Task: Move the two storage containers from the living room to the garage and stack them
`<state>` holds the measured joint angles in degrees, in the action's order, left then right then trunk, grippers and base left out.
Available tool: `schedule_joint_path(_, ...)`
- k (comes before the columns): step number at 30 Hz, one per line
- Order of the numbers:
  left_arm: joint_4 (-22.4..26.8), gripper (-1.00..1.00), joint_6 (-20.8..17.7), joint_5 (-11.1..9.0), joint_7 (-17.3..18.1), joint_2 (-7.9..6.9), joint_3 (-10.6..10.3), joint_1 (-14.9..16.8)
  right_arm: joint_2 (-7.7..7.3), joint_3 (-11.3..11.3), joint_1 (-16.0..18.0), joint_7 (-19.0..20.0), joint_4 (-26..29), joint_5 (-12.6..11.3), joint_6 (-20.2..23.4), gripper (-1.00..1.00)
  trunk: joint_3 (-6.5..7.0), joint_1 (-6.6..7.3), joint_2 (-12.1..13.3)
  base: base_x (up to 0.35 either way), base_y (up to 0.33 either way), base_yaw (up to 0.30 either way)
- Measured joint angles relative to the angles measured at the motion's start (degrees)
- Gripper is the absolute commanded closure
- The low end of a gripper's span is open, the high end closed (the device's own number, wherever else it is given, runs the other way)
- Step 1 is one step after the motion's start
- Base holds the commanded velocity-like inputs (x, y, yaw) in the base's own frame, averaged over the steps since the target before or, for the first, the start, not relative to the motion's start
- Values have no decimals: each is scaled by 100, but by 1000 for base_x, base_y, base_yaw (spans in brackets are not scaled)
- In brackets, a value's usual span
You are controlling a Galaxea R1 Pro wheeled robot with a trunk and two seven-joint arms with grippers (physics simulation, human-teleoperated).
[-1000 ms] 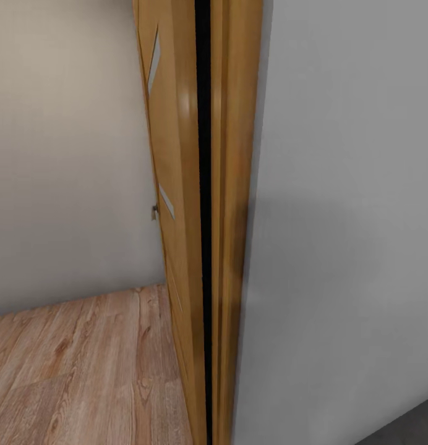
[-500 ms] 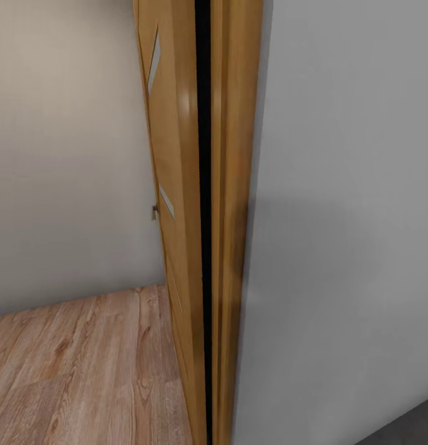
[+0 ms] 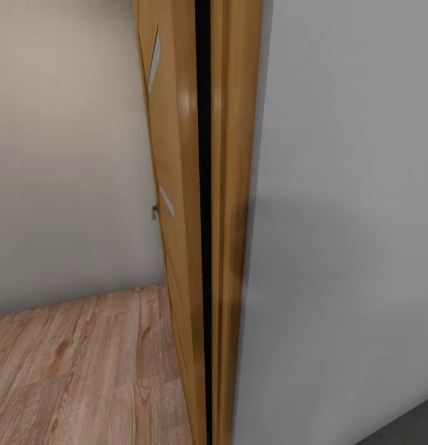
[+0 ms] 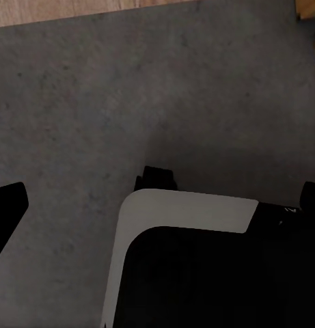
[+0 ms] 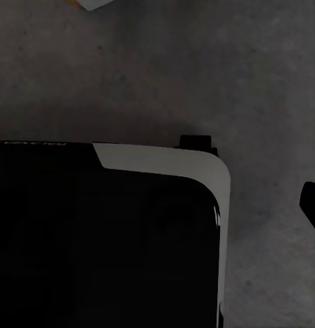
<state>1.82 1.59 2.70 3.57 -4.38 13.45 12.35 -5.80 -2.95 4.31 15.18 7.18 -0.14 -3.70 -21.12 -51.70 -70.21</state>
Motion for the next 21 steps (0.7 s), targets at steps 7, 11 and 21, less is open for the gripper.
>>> schedule_joint_path(7,0,-100,0,0,1,0,0,0,0,0,-3,0,0,0,-1,-100,0,0,0,0,0,0)
schedule_joint_path(11,0,-100,0,0,1,0,0,0,0,0,0,0,0,-2,-2,-100,-1,0,0,0,0,17)
schedule_joint_path(21,1,-100,0,0,3,0,0,-1,0,0,-1,0,-2,-2,-2,-100,-37,0,0,0,0,123)
